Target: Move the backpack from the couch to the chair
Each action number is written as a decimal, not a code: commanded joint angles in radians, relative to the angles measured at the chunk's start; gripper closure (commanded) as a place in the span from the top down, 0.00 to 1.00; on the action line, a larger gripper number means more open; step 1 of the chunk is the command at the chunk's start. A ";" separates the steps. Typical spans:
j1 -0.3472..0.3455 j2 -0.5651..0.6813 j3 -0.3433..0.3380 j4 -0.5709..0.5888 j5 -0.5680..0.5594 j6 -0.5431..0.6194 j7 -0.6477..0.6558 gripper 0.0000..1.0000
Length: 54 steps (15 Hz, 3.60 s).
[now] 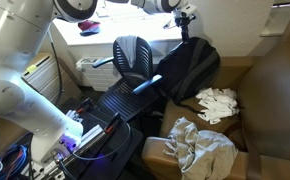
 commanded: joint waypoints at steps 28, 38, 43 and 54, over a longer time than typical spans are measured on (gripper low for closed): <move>-0.058 0.193 0.065 0.228 0.034 -0.027 0.008 0.32; -0.065 0.151 -0.114 0.318 -0.031 -0.109 0.263 0.04; -0.061 0.052 -0.218 0.341 -0.012 -0.040 0.381 0.05; -0.061 -0.385 -0.058 0.218 0.179 -0.421 -0.039 0.05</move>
